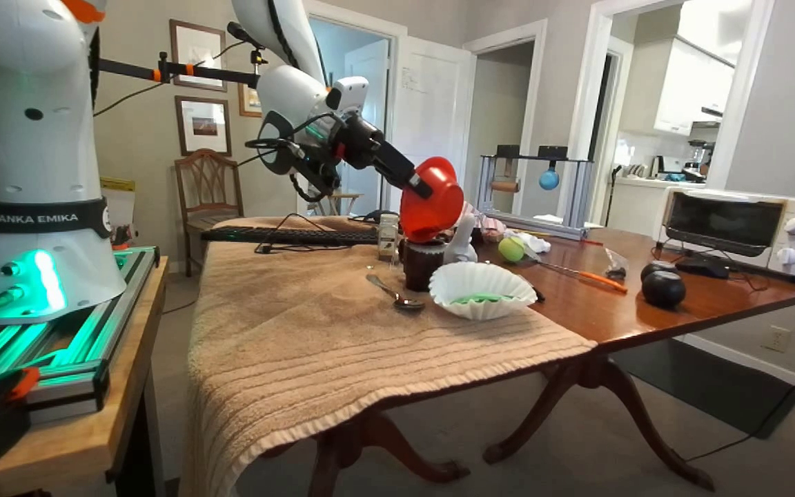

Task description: Pour the contents of the orange bowl into the black cup on the right

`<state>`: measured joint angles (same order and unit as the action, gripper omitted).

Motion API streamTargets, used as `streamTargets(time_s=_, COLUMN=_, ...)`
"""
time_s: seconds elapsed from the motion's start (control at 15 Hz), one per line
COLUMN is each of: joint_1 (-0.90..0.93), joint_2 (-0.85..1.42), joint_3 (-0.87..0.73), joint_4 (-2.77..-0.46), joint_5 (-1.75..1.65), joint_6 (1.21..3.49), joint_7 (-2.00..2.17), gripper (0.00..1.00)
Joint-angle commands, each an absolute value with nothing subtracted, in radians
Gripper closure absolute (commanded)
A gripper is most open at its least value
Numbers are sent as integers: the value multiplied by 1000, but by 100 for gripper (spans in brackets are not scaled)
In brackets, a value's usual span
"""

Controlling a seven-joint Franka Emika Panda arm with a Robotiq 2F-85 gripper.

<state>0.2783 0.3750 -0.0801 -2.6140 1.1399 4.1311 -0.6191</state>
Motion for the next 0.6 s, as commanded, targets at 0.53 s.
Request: streamTargets(time_s=0.53, joint_1=248, joint_2=423, joint_3=-54, joint_4=-2529, joint_5=1161, joint_6=4141, joint_7=-672, gripper=98)
